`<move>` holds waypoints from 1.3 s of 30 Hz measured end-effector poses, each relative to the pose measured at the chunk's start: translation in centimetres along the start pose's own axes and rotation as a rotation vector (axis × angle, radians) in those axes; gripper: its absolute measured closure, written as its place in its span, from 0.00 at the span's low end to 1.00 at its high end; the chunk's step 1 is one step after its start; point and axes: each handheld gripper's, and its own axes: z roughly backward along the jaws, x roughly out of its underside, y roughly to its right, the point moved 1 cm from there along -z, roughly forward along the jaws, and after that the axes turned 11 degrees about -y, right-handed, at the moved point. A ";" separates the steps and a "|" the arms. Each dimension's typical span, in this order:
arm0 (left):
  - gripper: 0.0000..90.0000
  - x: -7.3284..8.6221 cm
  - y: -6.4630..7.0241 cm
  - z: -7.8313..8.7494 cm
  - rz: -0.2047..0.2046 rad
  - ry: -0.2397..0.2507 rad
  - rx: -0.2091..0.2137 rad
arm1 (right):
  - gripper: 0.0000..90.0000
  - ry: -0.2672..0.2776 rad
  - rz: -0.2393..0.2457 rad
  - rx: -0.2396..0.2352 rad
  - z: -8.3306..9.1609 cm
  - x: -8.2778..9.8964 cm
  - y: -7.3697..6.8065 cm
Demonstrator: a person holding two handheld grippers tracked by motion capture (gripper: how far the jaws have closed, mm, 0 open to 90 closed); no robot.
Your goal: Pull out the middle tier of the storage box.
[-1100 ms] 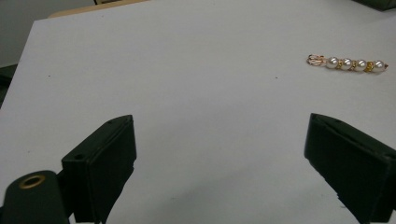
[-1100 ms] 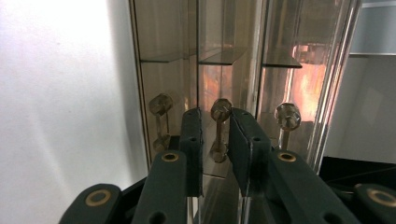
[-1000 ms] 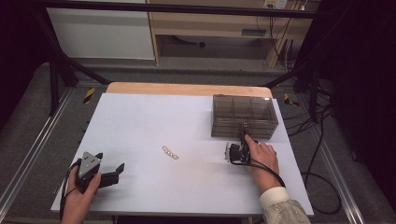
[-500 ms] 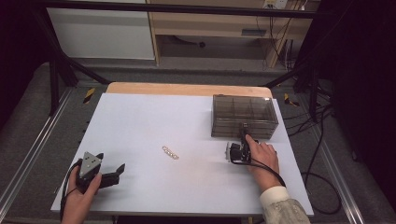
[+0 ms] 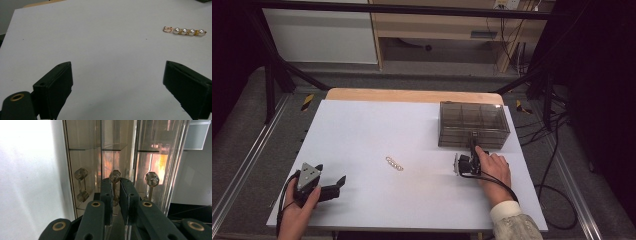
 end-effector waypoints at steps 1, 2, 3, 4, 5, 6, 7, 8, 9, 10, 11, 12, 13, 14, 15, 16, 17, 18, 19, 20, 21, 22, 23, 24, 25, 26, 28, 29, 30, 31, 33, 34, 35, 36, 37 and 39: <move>0.10 0.0 0.0 0.0 -0.002 -0.001 -0.001 | 0.90 0.001 0.004 -0.001 0.1 0.0 0.0; 0.10 0.0 0.0 0.0 -0.003 -0.001 -0.001 | 0.90 0.004 0.003 0.000 0.1 0.1 0.0; 0.10 0.0 0.0 0.0 -0.003 -0.001 -0.001 | 0.90 0.006 0.005 -0.001 0.2 0.1 0.0; 0.10 0.0 0.0 0.0 -0.003 -0.001 -0.001 | 0.90 0.003 0.001 -0.001 0.3 0.2 -0.1; 0.10 0.0 0.0 0.0 -0.004 -0.002 -0.001 | 0.90 0.008 0.005 -0.001 0.4 0.2 -0.1; 0.10 0.0 0.0 0.0 -0.003 -0.002 -0.001 | 0.90 0.002 0.005 -0.006 0.6 0.2 -0.1; 0.10 0.0 0.0 0.0 -0.004 -0.002 -0.002 | 0.90 0.009 0.004 -0.003 0.7 0.3 -0.1; 0.10 0.0 0.0 0.0 -0.004 -0.003 -0.001 | 0.90 0.004 0.005 -0.009 0.9 0.3 -0.1; 0.10 0.0 0.0 0.0 -0.004 -0.003 -0.001 | 0.90 0.013 0.001 -0.005 1.0 0.4 -0.2; 0.10 0.0 0.1 0.0 -0.004 -0.003 -0.001 | 0.90 0.008 0.005 -0.009 1.2 0.4 -0.2; 0.10 0.0 0.1 0.0 -0.005 -0.004 -0.002 | 0.90 0.009 0.001 -0.010 1.3 0.5 -0.2; 0.10 0.0 0.1 0.0 -0.005 -0.004 -0.003 | 0.90 0.012 0.007 -0.010 1.4 0.5 -0.2; 0.10 0.0 0.1 0.0 -0.006 -0.004 -0.003 | 0.90 0.008 -0.001 -0.014 1.6 0.6 -0.3; 0.10 0.0 0.1 0.0 -0.006 -0.004 -0.003 | 0.90 0.016 0.010 -0.012 1.7 0.6 -0.3; 0.10 0.0 0.1 0.0 -0.006 -0.004 -0.003 | 0.90 0.012 0.007 -0.014 1.9 0.7 -0.3; 0.10 0.0 0.1 0.0 -0.006 -0.004 -0.003 | 0.90 0.011 0.010 -0.017 2.0 0.7 -0.4; 0.10 0.0 0.1 0.0 -0.008 -0.005 -0.004 | 0.90 0.010 0.004 -0.020 2.2 0.7 -0.4; 0.10 0.0 0.1 0.0 -0.010 -0.005 -0.005 | 0.90 0.018 0.010 -0.017 2.3 0.8 -0.4; 0.10 0.0 0.1 0.0 -0.012 -0.006 -0.007 | 0.90 0.015 0.006 -0.018 2.4 0.8 -0.5; 0.10 0.0 0.1 0.0 -0.012 -0.005 -0.009 | 0.90 0.020 0.009 -0.018 2.6 0.9 -0.5; 0.10 0.0 0.1 0.0 -0.011 -0.005 -0.009 | 0.90 0.020 0.012 -0.018 2.7 1.0 -0.5; 0.10 0.0 0.1 0.0 -0.011 -0.006 -0.009 | 0.90 0.019 0.007 -0.021 2.9 1.0 -0.6; 0.10 0.0 0.1 0.0 -0.011 -0.007 -0.010 | 0.90 0.016 0.011 -0.023 3.0 1.1 -0.6; 0.10 0.0 0.1 0.0 -0.010 -0.007 -0.010 | 0.90 0.022 0.007 -0.021 3.1 1.1 -0.6; 0.10 0.0 0.1 0.0 -0.009 -0.009 -0.008 | 0.90 0.018 0.009 -0.026 3.3 1.2 -0.6; 0.10 0.0 0.1 0.0 -0.009 -0.009 -0.008 | 0.90 0.020 0.009 -0.025 3.4 1.2 -0.7; 0.10 0.0 0.1 0.0 -0.012 -0.009 -0.008 | 0.90 0.023 0.016 -0.028 3.6 1.3 -0.7; 0.10 0.0 0.1 0.0 -0.012 -0.010 -0.008 | 0.90 0.021 0.012 -0.031 3.7 1.3 -0.7; 0.10 0.0 0.1 0.0 -0.012 -0.010 -0.008 | 0.90 0.028 0.010 -0.027 3.7 1.3 -0.7; 0.10 0.0 0.2 0.0 -0.011 -0.010 -0.006 | 0.90 0.028 0.007 -0.030 3.7 1.3 -0.7; 0.10 0.0 0.2 0.0 -0.013 -0.014 -0.005 | 0.80 0.024 -0.026 -0.054 3.8 1.3 -0.6; 0.10 0.1 0.2 0.0 -0.013 -0.014 -0.006 | 0.72 0.033 -0.043 -0.059 3.8 1.3 -0.4; 0.10 0.1 0.2 0.0 -0.012 -0.014 -0.005 | 0.67 0.042 -0.058 -0.074 4.0 1.2 -0.3; 0.10 0.1 0.1 0.0 -0.012 -0.014 -0.005 | 0.62 0.042 -0.080 -0.103 4.2 1.2 -0.1; 0.10 0.1 0.1 0.0 -0.011 -0.015 -0.005 | 0.59 0.053 -0.107 -0.129 4.4 1.1 0.2; 0.10 0.1 0.1 -0.1 -0.010 -0.017 -0.005 | 0.52 0.069 -0.173 -0.198 4.7 1.0 0.9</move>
